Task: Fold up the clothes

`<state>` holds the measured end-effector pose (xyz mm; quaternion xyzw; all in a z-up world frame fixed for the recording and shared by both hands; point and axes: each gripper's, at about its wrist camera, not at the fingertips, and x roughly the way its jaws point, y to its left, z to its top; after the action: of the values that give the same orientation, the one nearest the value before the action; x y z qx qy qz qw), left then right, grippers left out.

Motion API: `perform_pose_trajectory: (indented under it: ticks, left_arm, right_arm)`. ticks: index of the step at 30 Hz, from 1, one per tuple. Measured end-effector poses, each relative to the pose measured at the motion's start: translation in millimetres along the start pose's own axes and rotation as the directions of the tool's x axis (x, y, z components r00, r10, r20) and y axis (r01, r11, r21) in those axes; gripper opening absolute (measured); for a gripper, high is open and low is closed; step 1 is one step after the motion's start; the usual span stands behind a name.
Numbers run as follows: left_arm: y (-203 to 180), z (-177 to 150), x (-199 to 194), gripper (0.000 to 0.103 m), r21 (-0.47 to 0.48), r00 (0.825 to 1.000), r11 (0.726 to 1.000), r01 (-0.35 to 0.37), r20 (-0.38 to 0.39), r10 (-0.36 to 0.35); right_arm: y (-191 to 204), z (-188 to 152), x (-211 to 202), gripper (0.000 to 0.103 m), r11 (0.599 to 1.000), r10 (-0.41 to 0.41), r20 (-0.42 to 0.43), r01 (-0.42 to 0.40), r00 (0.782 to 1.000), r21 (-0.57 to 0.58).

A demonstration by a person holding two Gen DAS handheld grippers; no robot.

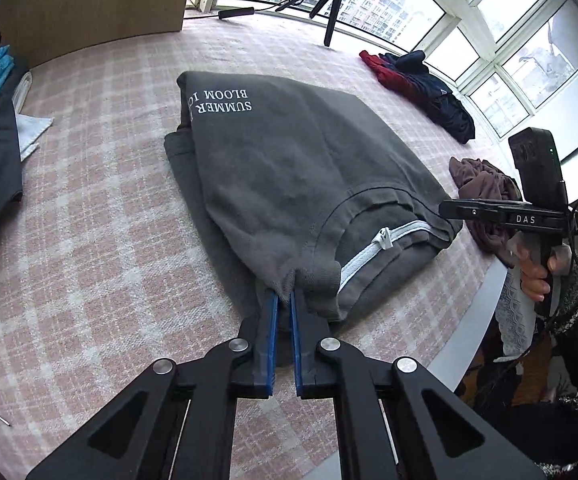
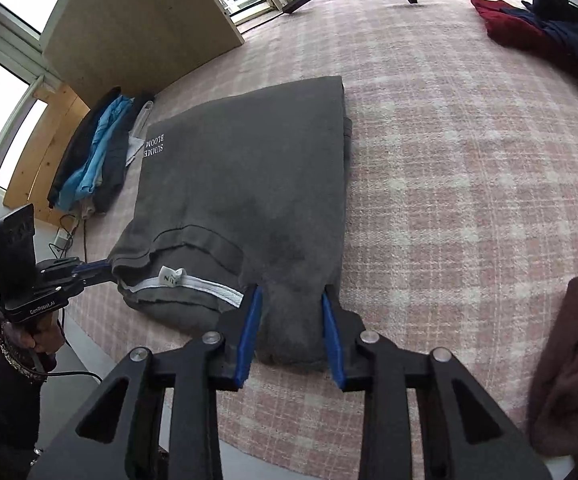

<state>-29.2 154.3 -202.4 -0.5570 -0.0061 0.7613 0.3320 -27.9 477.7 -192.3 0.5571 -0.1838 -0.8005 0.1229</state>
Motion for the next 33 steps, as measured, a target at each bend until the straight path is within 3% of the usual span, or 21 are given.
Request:
perform_pose_trajectory:
  ticks: [2,6,11,12,15,18,20,22,24,27,29,31,33]
  left_arm:
    - [-1,0,-8,0.005,0.0,1.0,1.0,0.017,0.005,-0.017]
    - [-6,-13,-24,0.005,0.033,1.0,0.999,-0.003,0.029,0.002]
    - [11,-35,22,0.007,0.01,0.988,0.997,-0.079,-0.129,0.08]
    - [13,-35,21,0.002,0.002,0.988,0.996,-0.09,-0.128,0.089]
    - [14,-28,2,0.009,0.001,0.988,0.994,-0.106,-0.109,0.105]
    - [2,-15,-28,0.01,0.032,0.994,0.994,-0.104,-0.038,0.105]
    - [-14,-2,-34,0.01,0.088,0.994,0.99,-0.11,0.001,0.11]
    - [-29,10,-26,0.016,0.153,0.996,0.984,-0.091,0.026,0.088]
    - [-38,20,-6,0.014,0.189,0.998,0.98,-0.062,0.007,0.062]
    - [-40,19,29,0.014,0.217,0.999,0.976,-0.015,-0.047,0.026]
    - [-38,5,51,0.015,0.258,0.988,0.965,-0.042,-0.132,0.079]
    - [-35,-1,42,0.013,0.264,0.988,0.964,-0.031,-0.135,0.069]
    - [-31,5,24,0.014,0.233,0.991,0.972,-0.031,-0.119,0.06]
  right_arm:
    - [3,0,-3,0.009,1.0,-0.002,-0.005,0.002,1.0,-0.014]
    - [9,-1,-8,0.007,0.999,-0.006,-0.016,0.006,1.0,-0.043]
    - [2,-15,15,0.007,0.994,-0.091,-0.096,0.085,0.991,-0.071]
    - [0,-14,12,0.008,0.994,-0.093,-0.102,0.086,0.99,-0.07]
    - [-3,-12,-1,0.01,0.993,-0.1,-0.111,0.093,0.989,-0.072]
    - [7,-3,-33,0.011,0.983,-0.136,-0.004,0.135,0.991,-0.126]
    - [17,7,-43,0.011,0.985,-0.082,0.057,0.09,0.995,-0.148]
    - [28,18,-37,0.011,0.982,-0.056,0.096,0.072,0.994,-0.175]
    - [41,26,-18,0.011,0.971,-0.082,0.112,0.105,0.99,-0.216]
    - [41,25,17,0.011,0.951,-0.138,0.064,0.15,0.988,-0.271]
    - [33,14,28,0.011,0.933,-0.18,0.007,0.173,0.984,-0.314]
    - [23,2,30,0.011,0.919,-0.214,-0.047,0.184,0.976,-0.349]
    - [14,3,9,0.011,0.942,-0.169,-0.047,0.147,0.985,-0.302]
